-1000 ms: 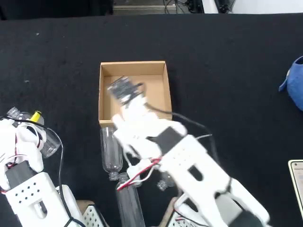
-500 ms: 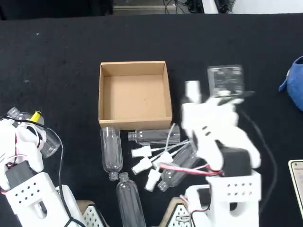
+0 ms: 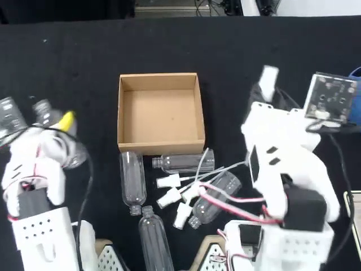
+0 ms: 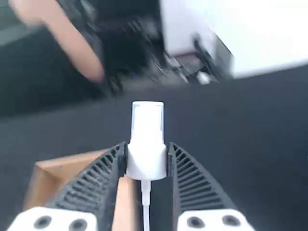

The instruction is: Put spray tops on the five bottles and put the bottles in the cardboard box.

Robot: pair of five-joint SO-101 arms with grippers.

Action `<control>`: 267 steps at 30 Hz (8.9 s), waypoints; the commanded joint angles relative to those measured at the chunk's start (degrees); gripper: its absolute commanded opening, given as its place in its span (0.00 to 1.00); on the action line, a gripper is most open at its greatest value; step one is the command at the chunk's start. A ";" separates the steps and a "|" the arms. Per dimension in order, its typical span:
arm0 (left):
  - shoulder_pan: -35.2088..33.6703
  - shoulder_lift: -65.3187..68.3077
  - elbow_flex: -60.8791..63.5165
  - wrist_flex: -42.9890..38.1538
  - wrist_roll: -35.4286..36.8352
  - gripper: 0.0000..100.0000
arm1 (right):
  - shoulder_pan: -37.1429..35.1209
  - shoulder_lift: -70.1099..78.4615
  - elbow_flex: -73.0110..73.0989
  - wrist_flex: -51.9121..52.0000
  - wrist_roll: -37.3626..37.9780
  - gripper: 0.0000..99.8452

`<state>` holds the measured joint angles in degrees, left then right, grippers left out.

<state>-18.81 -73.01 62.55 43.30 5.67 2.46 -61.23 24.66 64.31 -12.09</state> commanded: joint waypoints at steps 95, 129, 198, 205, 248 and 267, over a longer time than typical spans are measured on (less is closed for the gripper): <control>37.41 -1.05 35.21 -80.53 -6.07 0.03 | -45.63 -2.15 16.40 -37.27 5.36 0.19; 29.41 -0.53 32.31 -66.11 -5.71 0.03 | -1.76 -33.71 51.74 -29.71 4.92 0.06; 20.79 105.58 -18.33 -126.42 -6.15 0.03 | -1.67 -47.25 71.69 -39.65 5.54 0.07; 20.62 107.52 -19.21 -126.33 -6.15 0.03 | -1.67 -47.25 71.69 -39.65 5.54 0.07; 21.05 106.99 -19.30 -125.89 -9.67 0.27 | -1.67 -47.25 71.69 -39.82 5.54 0.07; 20.70 98.29 -20.26 -109.45 -9.67 0.27 | -1.67 -47.25 71.60 -39.82 5.54 0.07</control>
<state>2.81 30.55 43.74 -70.55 -4.18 -0.18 -102.99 96.66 26.51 -7.34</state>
